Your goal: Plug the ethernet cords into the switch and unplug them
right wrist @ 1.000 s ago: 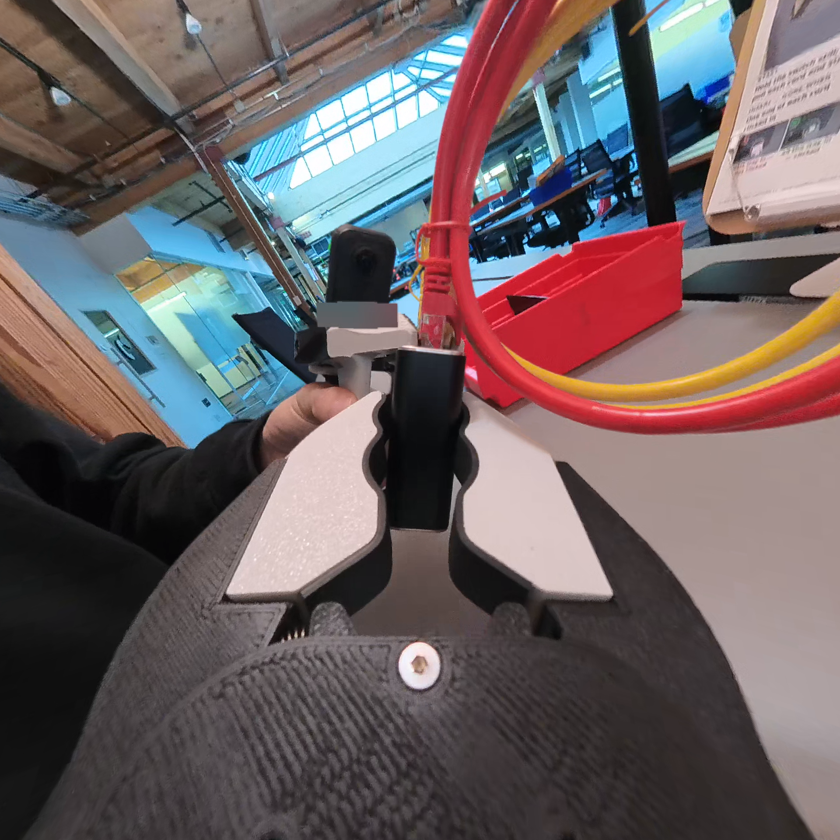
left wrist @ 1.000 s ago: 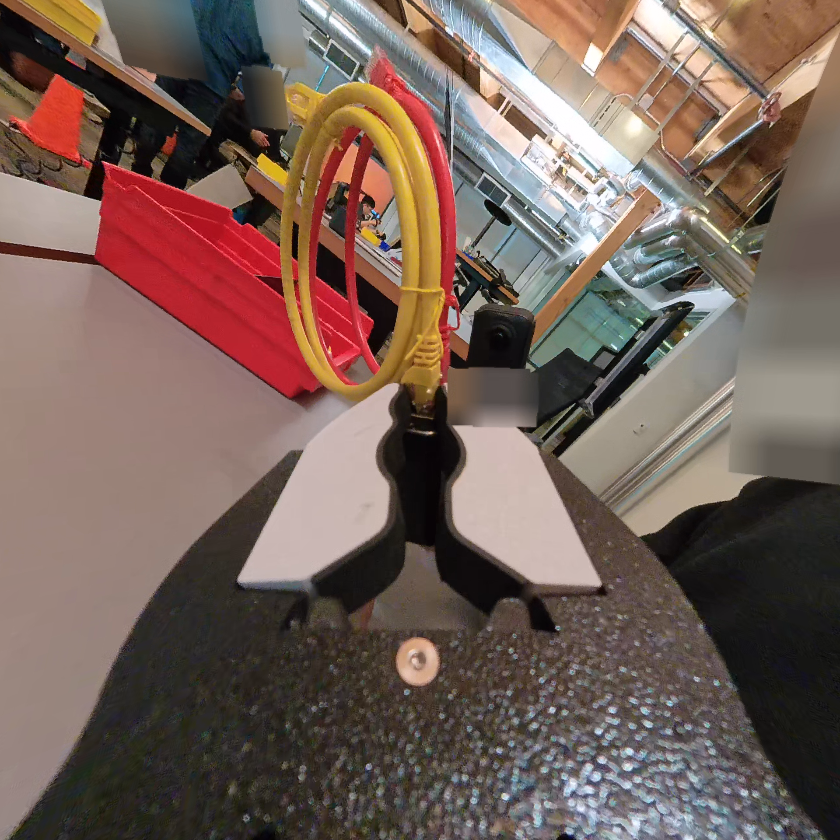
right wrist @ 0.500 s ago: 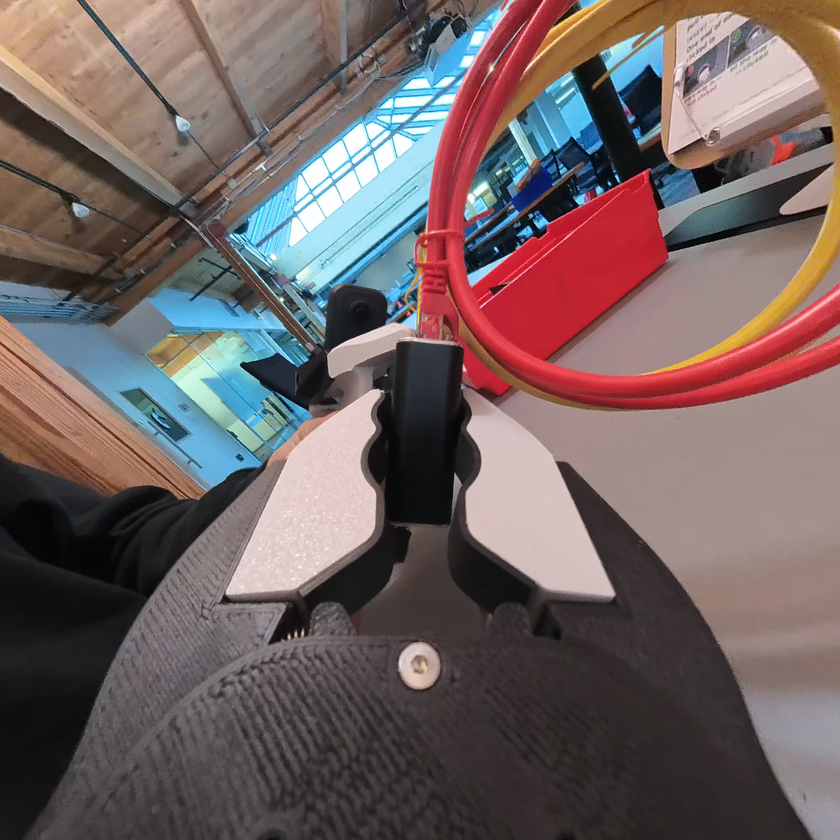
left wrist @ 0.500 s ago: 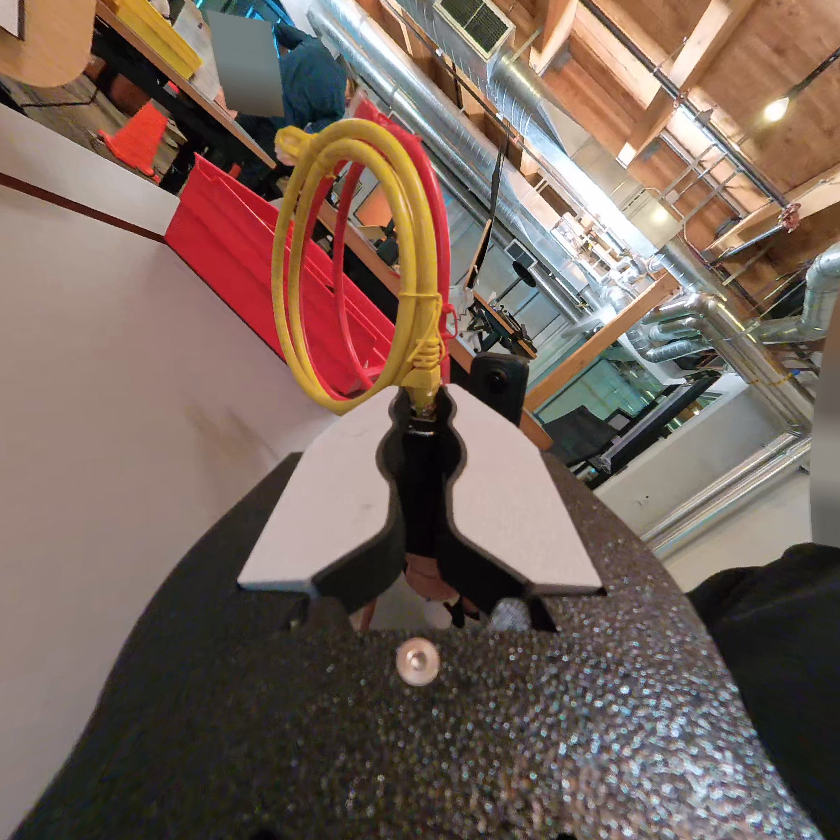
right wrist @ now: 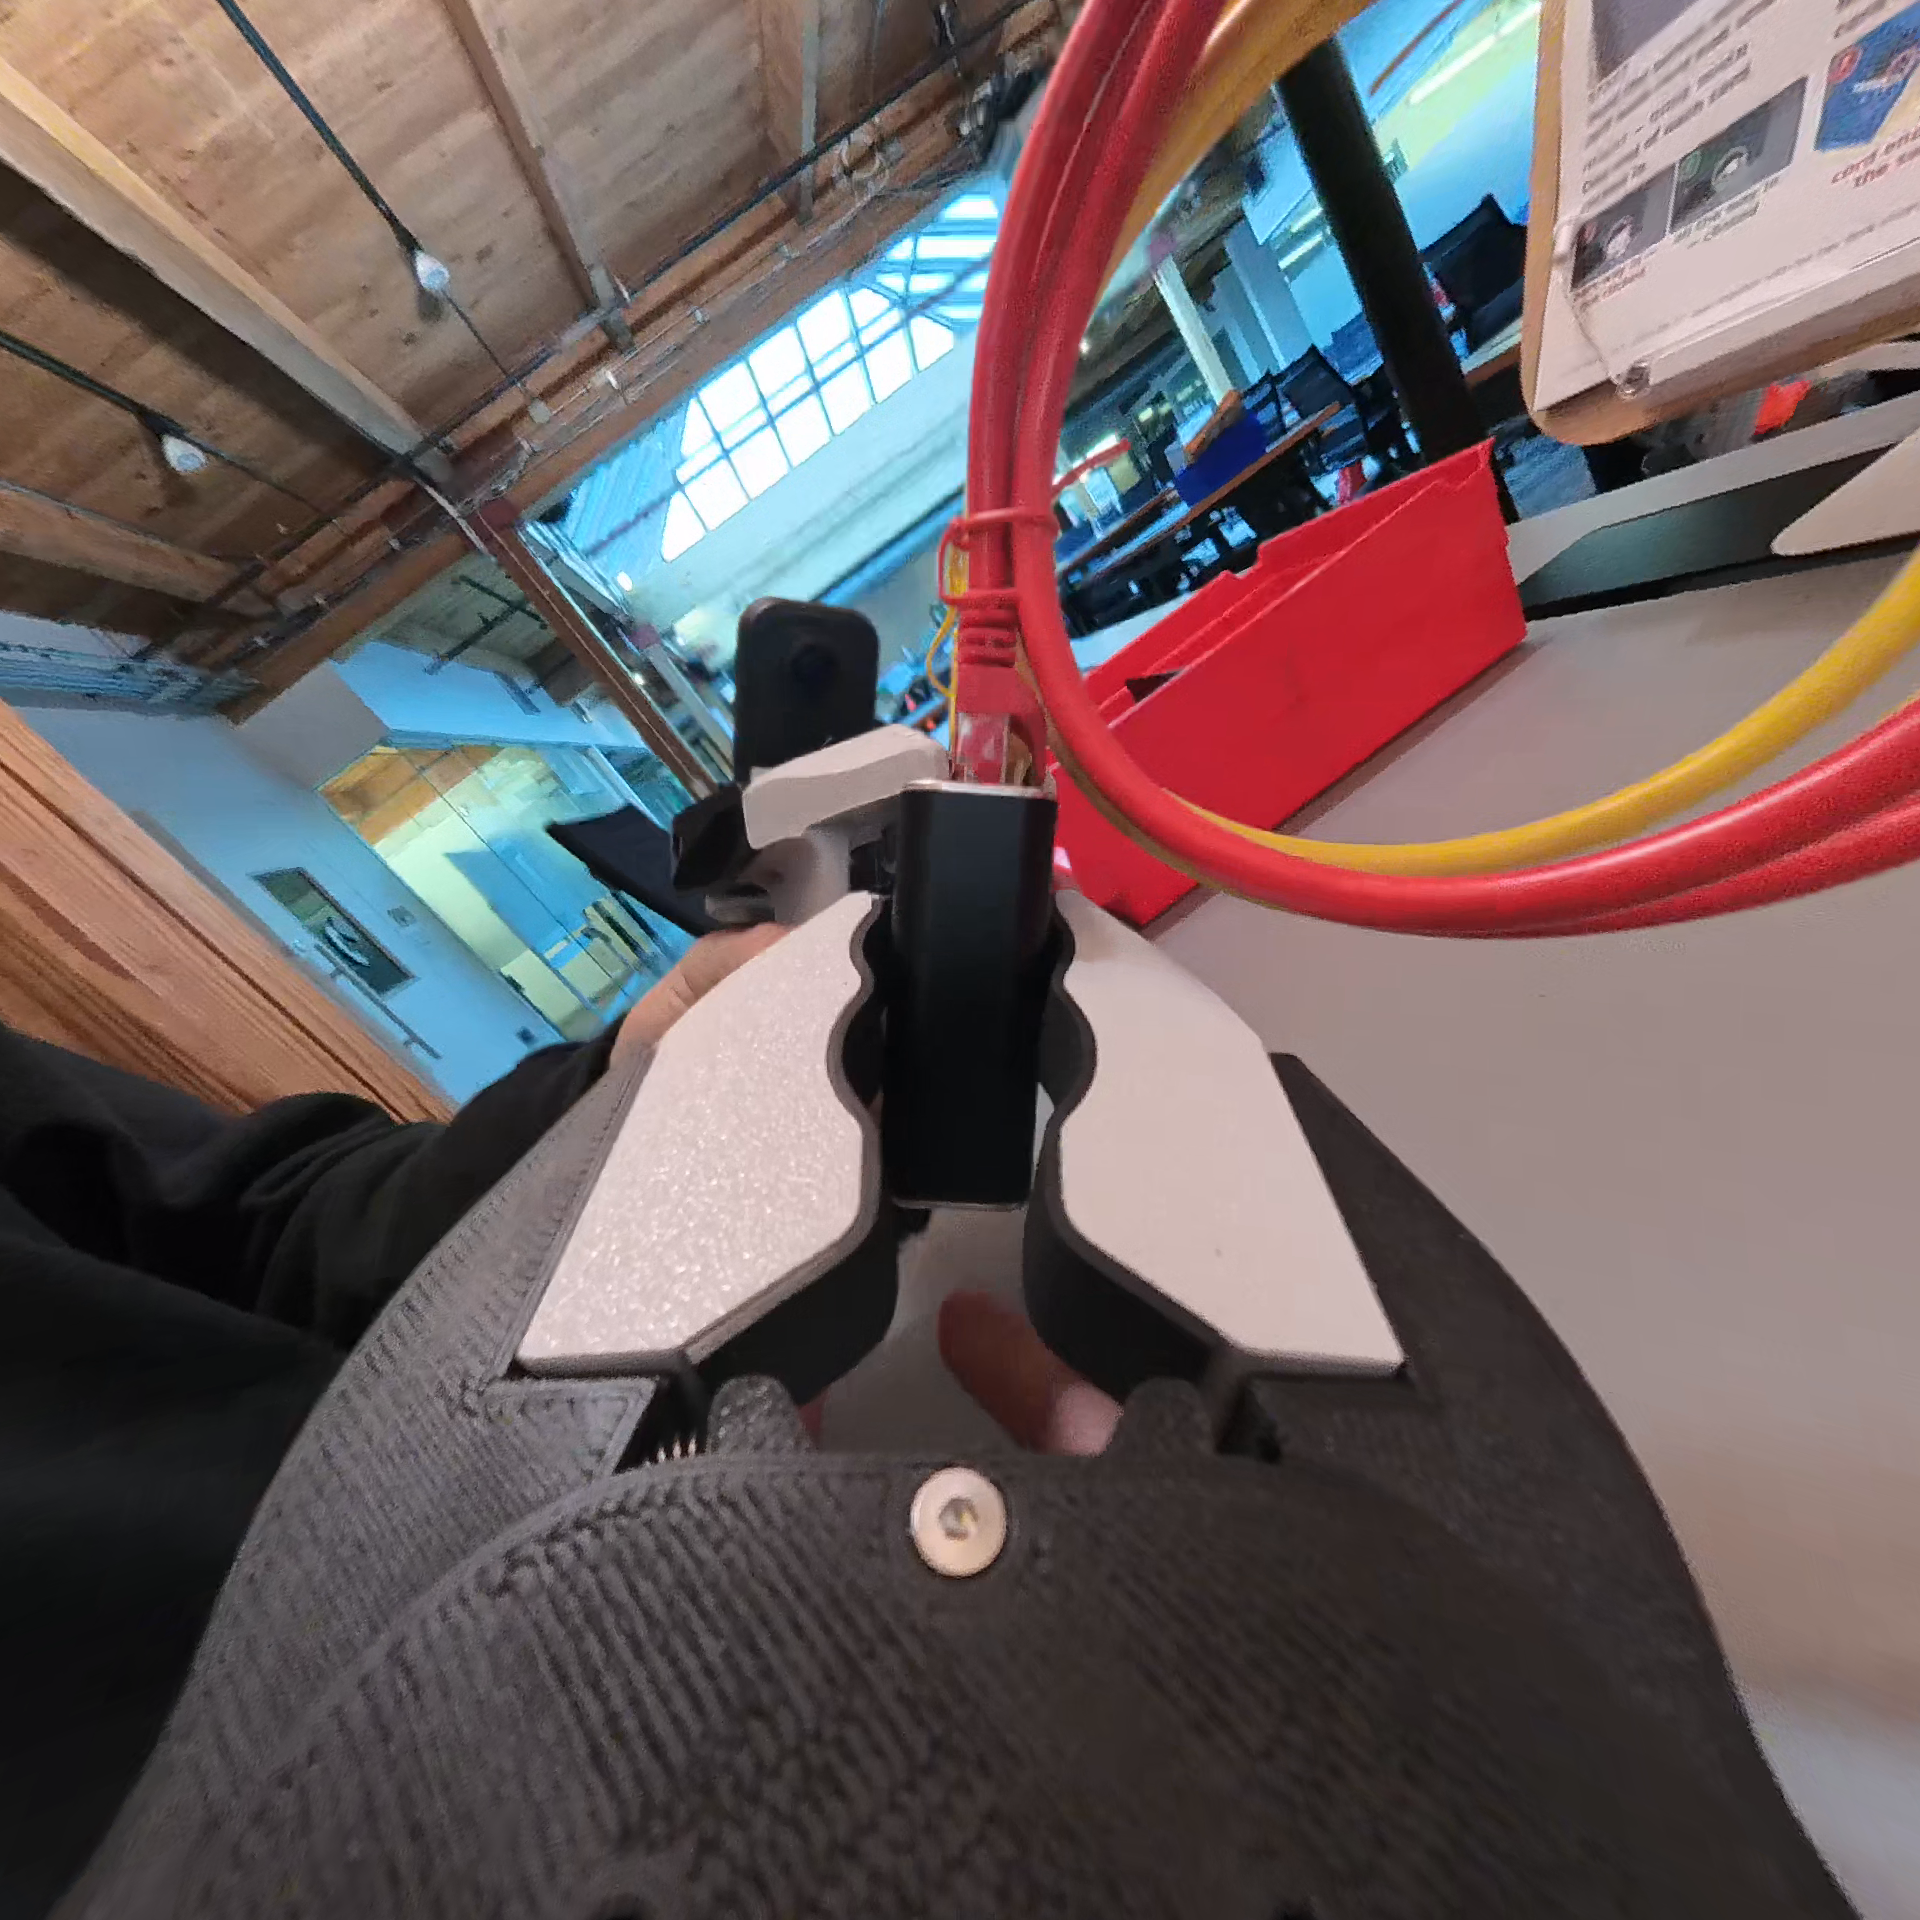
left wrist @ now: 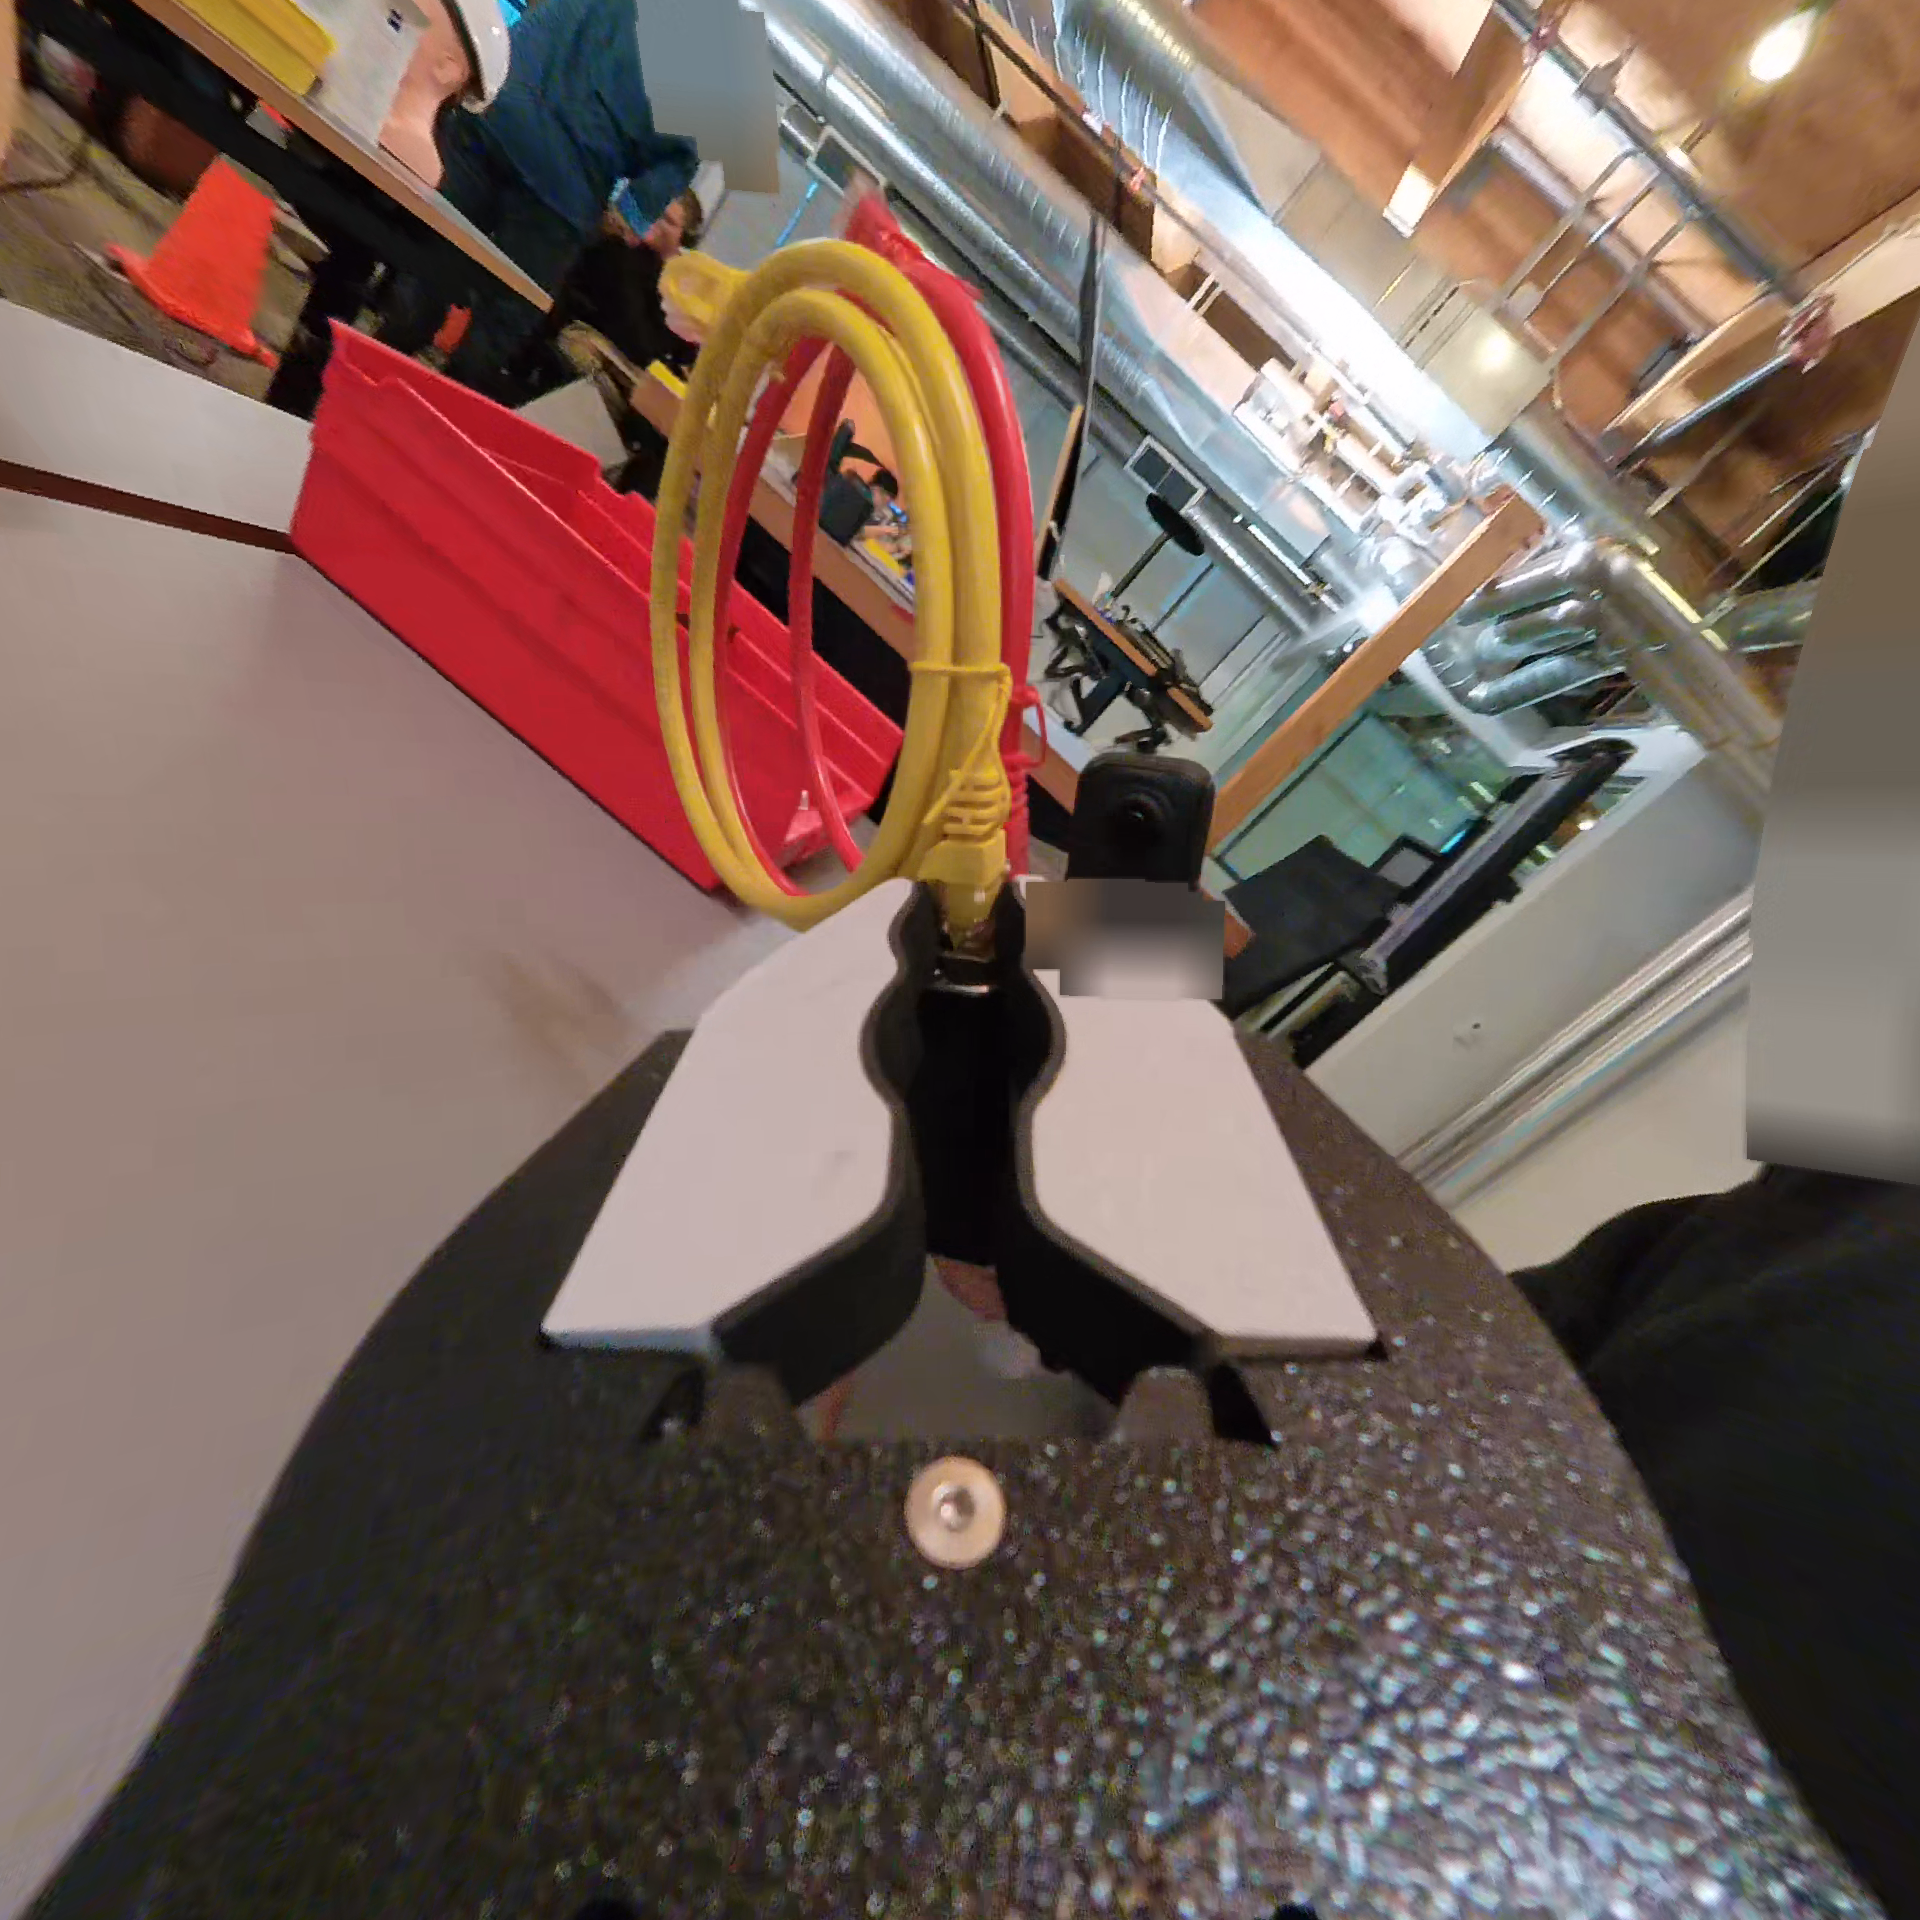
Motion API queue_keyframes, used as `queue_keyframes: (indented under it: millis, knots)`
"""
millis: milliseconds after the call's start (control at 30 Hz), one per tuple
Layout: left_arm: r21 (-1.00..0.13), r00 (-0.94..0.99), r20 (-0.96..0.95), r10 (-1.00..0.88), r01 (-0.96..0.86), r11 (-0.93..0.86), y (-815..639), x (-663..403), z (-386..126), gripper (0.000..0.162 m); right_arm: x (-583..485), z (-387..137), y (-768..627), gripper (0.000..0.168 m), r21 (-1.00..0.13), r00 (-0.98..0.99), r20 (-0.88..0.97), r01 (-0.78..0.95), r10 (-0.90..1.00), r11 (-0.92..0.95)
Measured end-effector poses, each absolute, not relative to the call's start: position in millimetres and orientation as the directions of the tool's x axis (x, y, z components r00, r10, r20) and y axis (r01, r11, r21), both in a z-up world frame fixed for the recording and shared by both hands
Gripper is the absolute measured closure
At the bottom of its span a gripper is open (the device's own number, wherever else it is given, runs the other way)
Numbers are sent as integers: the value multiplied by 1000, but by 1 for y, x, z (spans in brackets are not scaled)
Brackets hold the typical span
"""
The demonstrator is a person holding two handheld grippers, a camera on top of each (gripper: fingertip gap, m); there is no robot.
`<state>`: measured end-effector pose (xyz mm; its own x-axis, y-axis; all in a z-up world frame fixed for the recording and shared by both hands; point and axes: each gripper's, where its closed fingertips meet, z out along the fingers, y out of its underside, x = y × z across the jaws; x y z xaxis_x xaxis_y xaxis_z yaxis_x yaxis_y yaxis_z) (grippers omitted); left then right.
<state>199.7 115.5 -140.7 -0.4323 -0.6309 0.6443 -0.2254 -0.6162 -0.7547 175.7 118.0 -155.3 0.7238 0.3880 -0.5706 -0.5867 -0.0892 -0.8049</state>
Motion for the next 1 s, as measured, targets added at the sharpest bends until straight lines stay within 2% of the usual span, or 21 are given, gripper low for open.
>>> queue_keyframes:
  millis: [67, 167, 267, 467, 600, 667, 1000]
  knots:
    - [-734, -478, 663, -576, -260, -628, 110, 196, -136, 150, 174, -152, 114, 141, -833, 744, -534, -544, 402, -99]
    - [-849, -543, 518, -661, -230, -476, 102, 192, -127, 150, 172, -142, 107, 141, -842, 731, -505, -533, 459, -76]
    - [-910, -586, 412, -698, -218, -354, 97, 189, -118, 149, 168, -132, 102, 141, -838, 703, -484, -544, 520, -44]
    - [-953, -626, 301, -720, -223, -205, 88, 183, -108, 149, 163, -121, 91, 141, -859, 683, -426, -512, 593, -27]
    - [-961, -624, 264, -735, -236, -144, 88, 184, -108, 141, 162, -123, 90, 141, -888, 720, -393, -459, 573, -32]
    - [-970, -636, 222, -739, -223, -99, 86, 182, -108, 145, 161, -124, 89, 141, -883, 700, -404, -468, 589, -49]
    - [-956, -677, 274, -684, -266, -120, 81, 179, -111, 144, 158, -127, 86, 142, -901, 697, -382, -428, 606, -75]
